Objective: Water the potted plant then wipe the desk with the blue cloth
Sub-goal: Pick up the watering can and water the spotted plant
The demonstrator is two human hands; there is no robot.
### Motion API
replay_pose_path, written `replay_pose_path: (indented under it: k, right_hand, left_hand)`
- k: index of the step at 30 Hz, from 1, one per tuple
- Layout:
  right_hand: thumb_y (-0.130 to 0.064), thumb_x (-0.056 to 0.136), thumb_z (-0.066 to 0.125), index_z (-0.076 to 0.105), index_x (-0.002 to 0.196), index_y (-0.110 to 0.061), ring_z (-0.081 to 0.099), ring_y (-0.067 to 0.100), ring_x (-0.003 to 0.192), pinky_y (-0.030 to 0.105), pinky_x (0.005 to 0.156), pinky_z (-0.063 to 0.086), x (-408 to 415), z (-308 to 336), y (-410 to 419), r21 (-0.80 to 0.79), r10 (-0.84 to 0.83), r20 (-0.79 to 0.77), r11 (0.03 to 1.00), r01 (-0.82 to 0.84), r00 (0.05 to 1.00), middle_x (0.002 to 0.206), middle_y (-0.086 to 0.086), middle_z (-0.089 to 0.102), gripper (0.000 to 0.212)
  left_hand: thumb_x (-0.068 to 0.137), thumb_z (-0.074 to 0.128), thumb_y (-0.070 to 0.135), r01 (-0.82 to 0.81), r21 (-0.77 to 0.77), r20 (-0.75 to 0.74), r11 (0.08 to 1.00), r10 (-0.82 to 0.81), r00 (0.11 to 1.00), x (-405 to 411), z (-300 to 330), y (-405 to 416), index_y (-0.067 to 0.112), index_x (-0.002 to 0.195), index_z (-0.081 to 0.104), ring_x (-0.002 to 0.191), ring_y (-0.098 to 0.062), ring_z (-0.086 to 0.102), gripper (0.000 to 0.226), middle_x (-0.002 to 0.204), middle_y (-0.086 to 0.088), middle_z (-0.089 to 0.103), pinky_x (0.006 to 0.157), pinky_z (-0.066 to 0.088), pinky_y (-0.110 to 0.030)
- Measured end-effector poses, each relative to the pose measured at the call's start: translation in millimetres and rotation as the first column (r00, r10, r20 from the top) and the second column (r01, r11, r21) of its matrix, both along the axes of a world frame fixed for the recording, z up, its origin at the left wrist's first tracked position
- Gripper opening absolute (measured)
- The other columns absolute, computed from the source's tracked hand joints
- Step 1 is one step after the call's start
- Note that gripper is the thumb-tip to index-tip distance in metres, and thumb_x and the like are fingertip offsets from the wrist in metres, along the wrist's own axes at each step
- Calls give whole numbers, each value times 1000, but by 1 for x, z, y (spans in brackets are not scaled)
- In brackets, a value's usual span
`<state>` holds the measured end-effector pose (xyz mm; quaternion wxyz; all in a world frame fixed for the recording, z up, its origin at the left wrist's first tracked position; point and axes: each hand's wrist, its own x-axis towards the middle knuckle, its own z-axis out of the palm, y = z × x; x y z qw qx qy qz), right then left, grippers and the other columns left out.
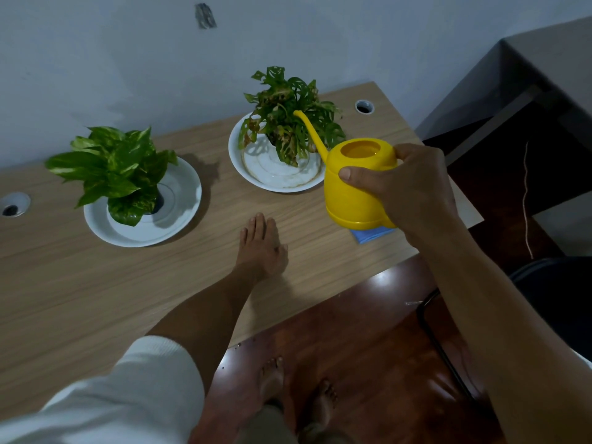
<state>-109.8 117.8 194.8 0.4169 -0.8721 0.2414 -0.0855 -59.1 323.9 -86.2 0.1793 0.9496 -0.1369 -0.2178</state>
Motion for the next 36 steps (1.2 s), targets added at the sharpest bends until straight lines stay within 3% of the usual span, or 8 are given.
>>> replay_pose_path:
  k: [4, 7, 11, 17, 25, 30, 36]
  right_hand:
    - [-55, 65, 92, 70, 94, -24, 67, 11, 81, 27, 65, 50, 2, -3, 3, -3, 24, 2, 1000, -24, 1000, 87, -8, 68, 48]
    - [-56, 64, 92, 70, 98, -23, 66, 14, 84, 29, 68, 50, 3, -5, 4, -6, 22, -10, 1000, -22, 1000, 93, -4, 69, 52]
    - [-55, 63, 92, 68, 94, -26, 64, 11, 81, 25, 63, 47, 4, -6, 2, -13, 22, -10, 1000, -22, 1000, 88, -7, 66, 49]
    - [-57, 62, 92, 74, 103, -16, 70, 22, 93, 43, 81, 61, 4, -5, -5, -35, -31, -30, 999, 30, 999, 101, 2, 72, 61]
    - [-55, 65, 92, 73, 99, -12, 70, 23, 92, 39, 76, 58, 11, -1, -10, -8, -56, -1, 998, 56, 998, 97, 5, 72, 58]
    - [-56, 67, 90, 73, 104, -8, 71, 27, 95, 50, 84, 61, 20, 2, -6, -15, -54, 28, 998, 55, 998, 101, 10, 73, 63]
    - [-55, 68, 90, 73, 100, -8, 70, 24, 90, 41, 77, 60, 30, 4, 2, -9, -34, 59, 999, 35, 998, 96, 7, 72, 60]
  left_hand:
    - [104, 35, 50, -11, 5, -1, 1000, 11, 1000, 0, 0, 0, 11, 166, 0, 161, -31, -14, 81, 173, -17, -12, 130, -6, -49]
    - [104, 36, 50, -13, -4, -4, 1000, 13, 1000, 0, 1, 0, 11, 166, 1, 161, -32, -14, 81, 173, -18, -11, 130, -6, -49]
    - [104, 36, 50, -8, -12, 1, 1000, 8, 1000, 0, 1, 1, 10, 166, 2, 161, -32, -14, 80, 173, -18, -11, 130, -6, -49]
    - [103, 36, 49, -8, -27, 14, 1000, 8, 1000, -3, 0, 1, 10, 165, 2, 161, -33, -13, 81, 173, -19, -10, 130, -5, -50]
    - [103, 36, 50, 0, -24, 6, 1000, 1, 1000, -2, 0, 2, 10, 165, 0, 160, -32, -15, 82, 173, -18, -12, 130, -6, -50]
    - [103, 36, 51, -15, -14, -13, 1000, 15, 1000, 0, 2, -1, 12, 166, -1, 160, -30, -17, 83, 173, -16, -14, 130, -8, -48]
    - [104, 36, 51, -6, -23, 8, 1000, 6, 1000, -1, 0, 2, 11, 166, 1, 161, -31, -14, 81, 173, -17, -12, 130, -5, -49]
